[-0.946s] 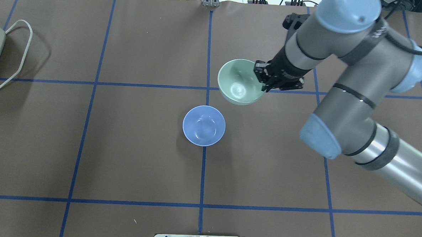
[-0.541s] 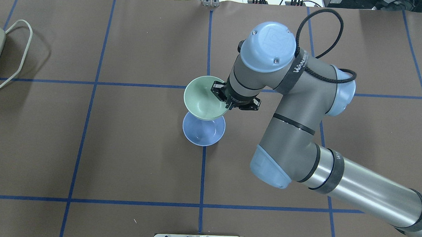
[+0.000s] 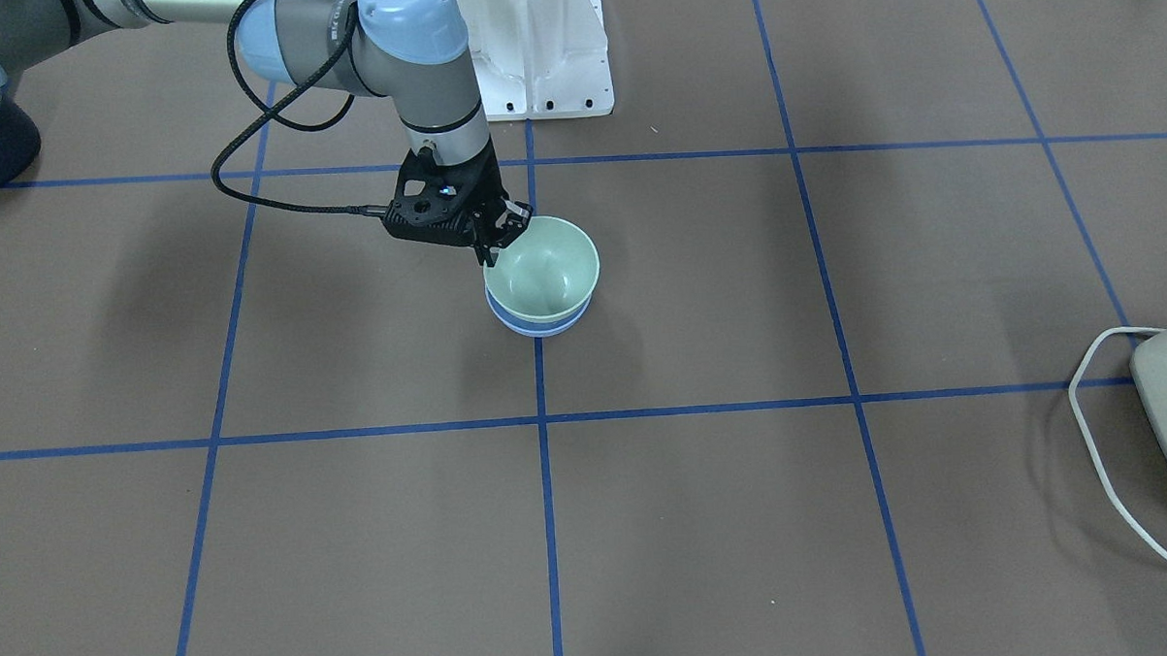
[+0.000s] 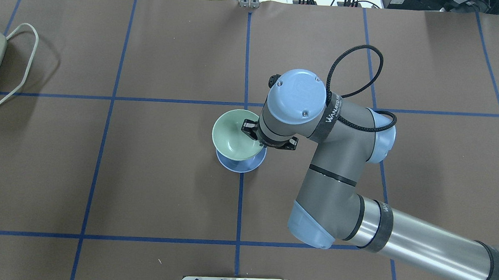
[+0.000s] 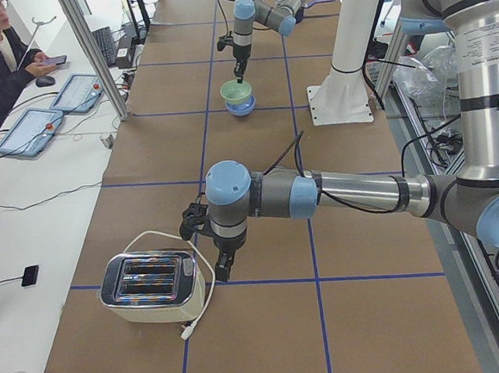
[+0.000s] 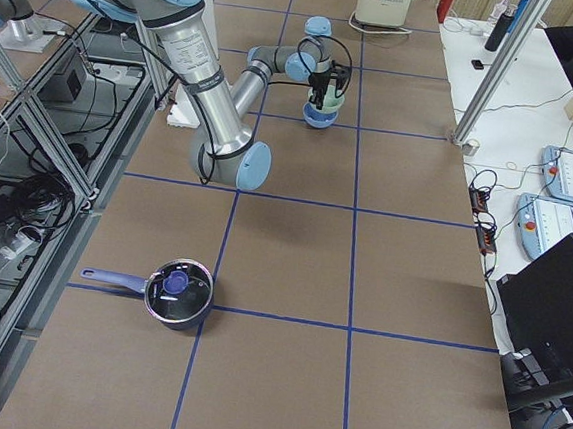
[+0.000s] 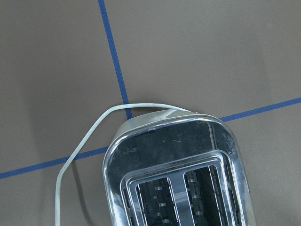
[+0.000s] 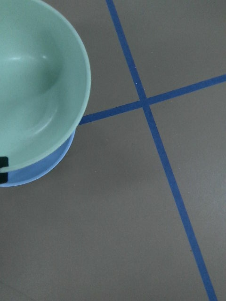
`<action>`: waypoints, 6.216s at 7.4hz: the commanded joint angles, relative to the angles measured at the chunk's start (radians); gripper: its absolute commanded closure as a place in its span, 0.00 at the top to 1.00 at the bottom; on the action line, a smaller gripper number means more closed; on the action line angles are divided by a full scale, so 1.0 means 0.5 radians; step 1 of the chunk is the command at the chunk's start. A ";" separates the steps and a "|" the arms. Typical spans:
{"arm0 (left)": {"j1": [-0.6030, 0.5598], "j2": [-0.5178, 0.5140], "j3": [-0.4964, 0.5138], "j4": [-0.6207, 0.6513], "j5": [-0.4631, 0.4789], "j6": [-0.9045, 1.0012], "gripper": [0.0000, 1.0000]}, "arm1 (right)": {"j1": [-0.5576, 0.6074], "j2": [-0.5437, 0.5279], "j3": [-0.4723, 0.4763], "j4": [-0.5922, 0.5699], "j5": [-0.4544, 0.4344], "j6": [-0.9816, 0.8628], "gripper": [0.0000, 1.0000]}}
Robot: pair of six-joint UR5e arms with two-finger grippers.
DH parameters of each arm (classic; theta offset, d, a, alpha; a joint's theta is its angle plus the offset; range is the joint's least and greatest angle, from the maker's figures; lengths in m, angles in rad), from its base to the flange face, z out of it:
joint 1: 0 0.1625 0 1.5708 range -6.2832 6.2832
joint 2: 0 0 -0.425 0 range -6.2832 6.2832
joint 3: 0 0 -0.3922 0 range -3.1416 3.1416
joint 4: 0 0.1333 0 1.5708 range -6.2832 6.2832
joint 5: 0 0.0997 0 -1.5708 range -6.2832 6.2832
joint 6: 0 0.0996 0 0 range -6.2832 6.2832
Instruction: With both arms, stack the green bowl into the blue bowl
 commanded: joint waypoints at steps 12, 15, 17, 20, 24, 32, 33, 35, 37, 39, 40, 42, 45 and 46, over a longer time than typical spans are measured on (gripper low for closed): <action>0.000 0.003 -0.006 0.000 0.000 0.003 0.99 | -0.079 -0.050 -0.085 0.104 -0.071 0.001 0.00; 0.000 0.003 -0.003 0.000 0.000 0.003 0.99 | -0.079 -0.050 -0.094 0.104 -0.071 -0.002 0.00; 0.000 0.000 -0.003 0.000 0.000 0.000 0.99 | -0.079 -0.050 -0.113 0.141 -0.074 -0.005 0.00; 0.000 0.000 -0.003 0.000 0.000 0.000 0.99 | -0.079 -0.050 -0.116 0.144 -0.074 -0.011 0.34; 0.000 0.000 0.009 0.000 0.000 -0.006 0.99 | 0.119 -0.050 -0.018 0.114 -0.032 -0.090 1.00; 0.003 0.000 -0.028 -0.009 -0.055 -0.239 0.99 | 1.745 -1.129 -0.045 0.001 0.819 -2.734 1.00; 0.003 0.000 -0.010 -0.046 -0.055 -0.248 0.99 | 1.920 -1.264 -0.042 -0.067 0.819 -3.072 1.00; 0.000 0.012 0.003 -0.052 -0.055 -0.239 0.99 | 2.123 -1.586 -0.033 -0.046 0.816 -3.202 1.00; 0.003 0.012 0.046 -0.049 -0.058 -0.254 0.99 | 2.188 -1.707 -0.030 -0.046 0.807 -3.199 1.00; 0.003 0.012 0.055 -0.049 -0.052 -0.239 0.99 | 2.188 -1.704 -0.042 -0.046 0.810 -3.186 1.00; 0.003 0.042 0.043 -0.052 -0.055 -0.239 0.99 | 2.188 -1.704 -0.045 -0.046 0.810 -3.183 1.00; 0.006 0.049 0.043 -0.049 -0.055 -0.239 0.99 | 2.188 -1.701 -0.039 -0.046 0.810 -3.186 1.00; 0.006 0.052 0.058 -0.049 -0.055 -0.239 0.99 | 2.185 -1.701 -0.039 -0.046 0.810 -3.186 1.00; 0.006 0.052 0.058 -0.049 -0.055 -0.239 0.99 | 2.188 -1.701 -0.042 -0.046 0.810 -3.189 1.00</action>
